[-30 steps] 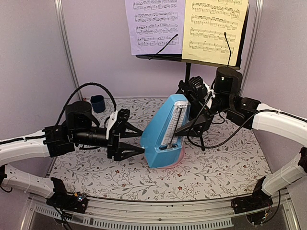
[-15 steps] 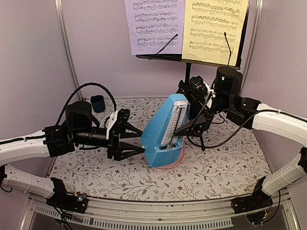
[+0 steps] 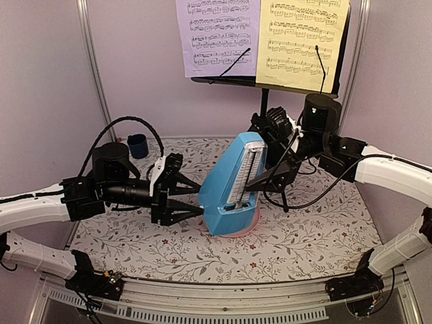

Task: Set up the instrument practice props

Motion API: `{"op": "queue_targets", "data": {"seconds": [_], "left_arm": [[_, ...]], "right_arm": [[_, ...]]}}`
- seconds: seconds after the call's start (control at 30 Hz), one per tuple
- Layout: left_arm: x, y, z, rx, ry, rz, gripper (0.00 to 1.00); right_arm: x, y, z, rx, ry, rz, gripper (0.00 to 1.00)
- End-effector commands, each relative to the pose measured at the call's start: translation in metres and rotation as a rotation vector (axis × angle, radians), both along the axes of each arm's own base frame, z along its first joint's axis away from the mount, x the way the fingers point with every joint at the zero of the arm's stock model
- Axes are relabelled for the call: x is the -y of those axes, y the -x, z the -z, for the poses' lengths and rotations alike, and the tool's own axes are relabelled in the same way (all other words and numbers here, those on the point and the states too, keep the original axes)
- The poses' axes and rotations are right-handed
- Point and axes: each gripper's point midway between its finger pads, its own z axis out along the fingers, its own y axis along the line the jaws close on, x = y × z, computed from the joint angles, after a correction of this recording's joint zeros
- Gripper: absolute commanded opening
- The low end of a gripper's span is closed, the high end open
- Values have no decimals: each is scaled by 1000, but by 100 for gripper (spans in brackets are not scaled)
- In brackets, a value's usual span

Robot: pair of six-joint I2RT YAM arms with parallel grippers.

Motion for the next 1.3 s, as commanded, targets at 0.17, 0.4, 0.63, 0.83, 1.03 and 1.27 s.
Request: {"op": "queue_targets", "data": {"seconds": [0.17, 0.4, 0.63, 0.83, 1.03, 1.27], "left_arm": [[3, 2, -7, 14, 8, 9, 62], [3, 2, -6, 12, 7, 4, 62], [3, 1, -6, 10, 8, 3, 62], [3, 1, -6, 4, 7, -2, 61], [3, 0, -5, -2, 4, -5, 61], [2, -1, -3, -7, 0, -12, 59]], "right_arm": [[12, 13, -36, 92, -109, -9, 31], [11, 13, -35, 90, -107, -9, 31], [12, 13, -36, 92, -109, -7, 31], [13, 13, -36, 93, -110, -5, 31], [13, 14, -37, 92, -111, -4, 31], [12, 14, -36, 90, -109, -5, 31]]}}
